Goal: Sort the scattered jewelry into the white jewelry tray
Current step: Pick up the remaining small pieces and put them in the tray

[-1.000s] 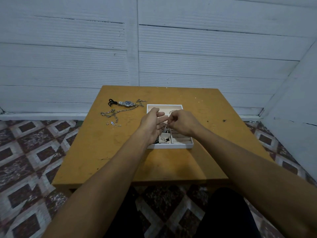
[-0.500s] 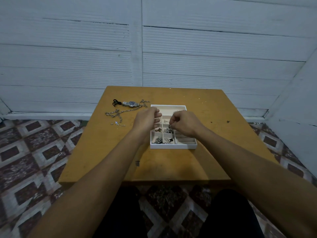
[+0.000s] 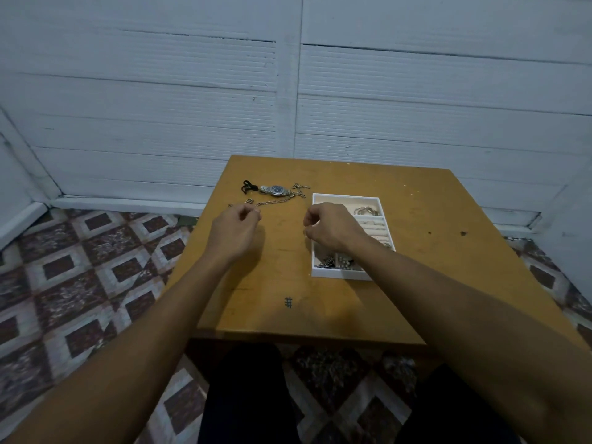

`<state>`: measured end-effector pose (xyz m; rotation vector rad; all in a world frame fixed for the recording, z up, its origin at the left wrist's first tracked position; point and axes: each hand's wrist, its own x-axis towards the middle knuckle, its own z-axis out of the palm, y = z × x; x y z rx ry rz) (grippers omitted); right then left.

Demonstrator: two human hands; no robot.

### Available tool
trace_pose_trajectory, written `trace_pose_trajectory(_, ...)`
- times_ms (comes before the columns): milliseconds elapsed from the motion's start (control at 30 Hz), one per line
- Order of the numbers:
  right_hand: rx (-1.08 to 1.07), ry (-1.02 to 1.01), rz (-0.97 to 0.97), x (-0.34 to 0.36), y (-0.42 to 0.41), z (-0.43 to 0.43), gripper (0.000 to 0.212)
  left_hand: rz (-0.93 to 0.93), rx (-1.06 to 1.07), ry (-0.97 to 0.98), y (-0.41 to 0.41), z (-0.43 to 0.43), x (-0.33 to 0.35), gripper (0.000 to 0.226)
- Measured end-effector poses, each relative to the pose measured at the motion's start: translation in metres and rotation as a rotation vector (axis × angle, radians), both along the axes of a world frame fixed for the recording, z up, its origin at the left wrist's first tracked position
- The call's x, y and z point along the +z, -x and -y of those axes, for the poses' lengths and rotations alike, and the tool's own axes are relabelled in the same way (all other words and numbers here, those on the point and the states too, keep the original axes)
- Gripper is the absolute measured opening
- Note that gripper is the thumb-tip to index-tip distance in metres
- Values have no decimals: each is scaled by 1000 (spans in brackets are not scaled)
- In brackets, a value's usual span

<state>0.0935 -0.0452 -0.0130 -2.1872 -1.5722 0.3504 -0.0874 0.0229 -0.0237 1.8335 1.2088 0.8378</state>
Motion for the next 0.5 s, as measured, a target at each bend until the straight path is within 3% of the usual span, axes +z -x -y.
trace_pose_trajectory(167, 54, 27, 75, -11, 24, -25, 14, -131, 13, -148, 27, -7, -7, 18)
trace_pose_trajectory(500, 78, 65, 162, -33, 61, -70, 11, -363, 5, -252, 66, -8, -26, 28)
